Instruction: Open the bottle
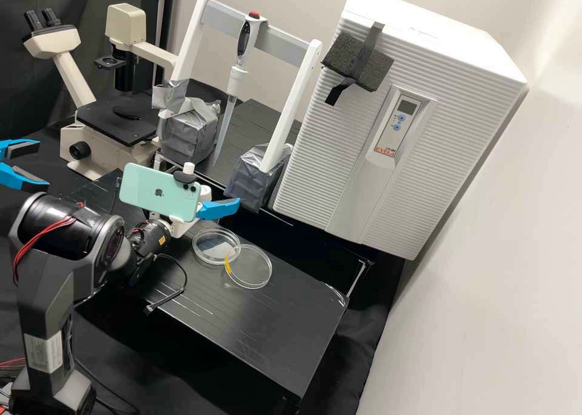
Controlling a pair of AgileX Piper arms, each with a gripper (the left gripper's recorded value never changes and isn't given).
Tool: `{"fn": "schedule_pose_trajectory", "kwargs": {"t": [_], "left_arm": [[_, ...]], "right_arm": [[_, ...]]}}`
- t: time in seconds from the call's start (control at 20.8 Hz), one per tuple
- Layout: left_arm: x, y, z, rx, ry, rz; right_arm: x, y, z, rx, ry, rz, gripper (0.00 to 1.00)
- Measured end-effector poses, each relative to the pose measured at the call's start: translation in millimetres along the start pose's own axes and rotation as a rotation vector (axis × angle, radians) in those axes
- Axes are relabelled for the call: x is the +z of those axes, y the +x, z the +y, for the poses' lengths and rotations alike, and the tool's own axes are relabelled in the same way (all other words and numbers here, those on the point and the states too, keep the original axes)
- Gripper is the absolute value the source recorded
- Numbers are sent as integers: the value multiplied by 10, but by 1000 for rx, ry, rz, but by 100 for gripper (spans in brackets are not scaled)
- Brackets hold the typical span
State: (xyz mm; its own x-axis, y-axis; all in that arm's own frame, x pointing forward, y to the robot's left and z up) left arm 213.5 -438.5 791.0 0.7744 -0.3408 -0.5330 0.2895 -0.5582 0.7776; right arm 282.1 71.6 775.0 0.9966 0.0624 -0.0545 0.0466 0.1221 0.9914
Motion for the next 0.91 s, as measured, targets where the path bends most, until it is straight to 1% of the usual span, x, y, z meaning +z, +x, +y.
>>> {"fn": "schedule_pose_trajectory", "kwargs": {"t": [0.05, 0.1, 0.43, 0.53, 0.63, 0.72, 0.91], "left_arm": [[0, 0, 0, 0, 0, 0], [0, 0, 0, 0, 0, 0], [7, 5, -1, -1, 1, -4], [7, 5, -1, -1, 1, -4], [7, 5, -1, -1, 1, -4], [17, 12, -4, -3, 1, -9], [18, 13, -4, -3, 1, -10]], "right_arm": [[0, 0, 0, 0, 0, 0, 100], [0, 0, 0, 0, 0, 0, 0], [-13, -2, -10, -4, 0, 5, 0], [-20, -3, -15, -5, -7, 7, 0], [-20, -3, -15, -5, -9, 7, 0], [-20, -3, -15, -5, -22, 7, 0], [-30, -5, -24, -8, -22, 10, 0]]}}
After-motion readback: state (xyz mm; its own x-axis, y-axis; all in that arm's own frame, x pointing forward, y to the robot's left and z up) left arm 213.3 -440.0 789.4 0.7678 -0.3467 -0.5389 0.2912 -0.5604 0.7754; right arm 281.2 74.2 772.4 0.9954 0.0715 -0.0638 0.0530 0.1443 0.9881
